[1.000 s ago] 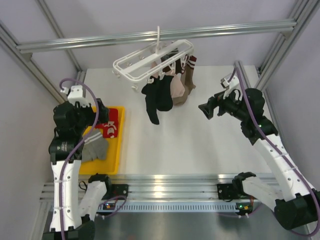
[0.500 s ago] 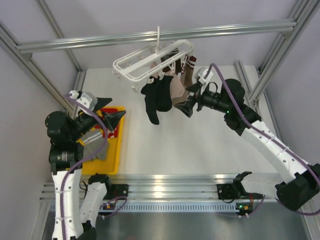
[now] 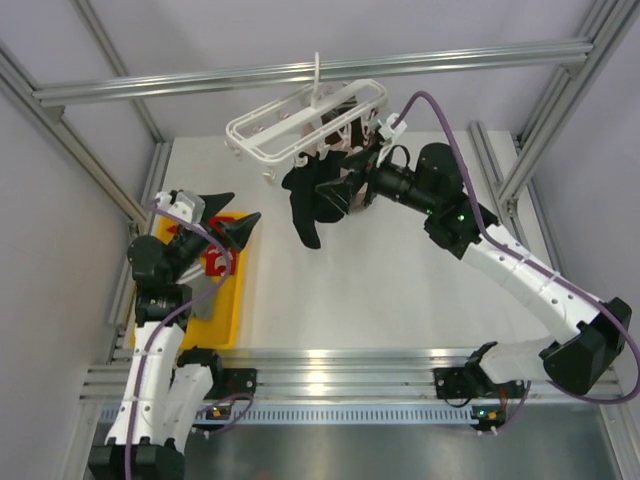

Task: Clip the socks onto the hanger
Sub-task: Open the clamp at the hanger.

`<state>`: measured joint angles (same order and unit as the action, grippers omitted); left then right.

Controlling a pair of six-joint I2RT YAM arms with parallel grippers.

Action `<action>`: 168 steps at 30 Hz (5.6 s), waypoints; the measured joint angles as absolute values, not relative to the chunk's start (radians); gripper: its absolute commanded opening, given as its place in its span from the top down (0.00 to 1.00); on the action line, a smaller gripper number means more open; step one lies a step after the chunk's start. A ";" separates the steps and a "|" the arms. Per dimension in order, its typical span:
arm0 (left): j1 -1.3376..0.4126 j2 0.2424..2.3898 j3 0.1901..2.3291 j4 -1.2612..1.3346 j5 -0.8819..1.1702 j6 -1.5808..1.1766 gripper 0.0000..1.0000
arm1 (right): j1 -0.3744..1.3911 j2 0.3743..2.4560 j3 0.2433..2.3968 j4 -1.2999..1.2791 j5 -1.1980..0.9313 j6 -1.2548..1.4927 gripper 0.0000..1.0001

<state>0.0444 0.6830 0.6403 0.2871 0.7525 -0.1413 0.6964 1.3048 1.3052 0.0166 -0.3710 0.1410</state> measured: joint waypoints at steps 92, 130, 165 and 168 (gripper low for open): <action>-0.336 0.879 0.727 0.492 0.474 0.067 0.95 | 0.913 1.516 1.094 0.945 -0.225 0.062 0.44; -0.337 0.819 0.738 0.356 0.395 0.026 0.42 | 0.906 1.589 1.191 0.904 -0.166 0.256 1.00; -0.286 0.843 0.841 0.252 0.436 -0.109 0.36 | 0.847 1.589 1.285 0.654 -0.212 0.790 1.00; -0.286 0.868 0.872 0.277 0.436 -0.101 0.47 | 0.847 1.589 1.285 0.654 -0.214 0.790 1.00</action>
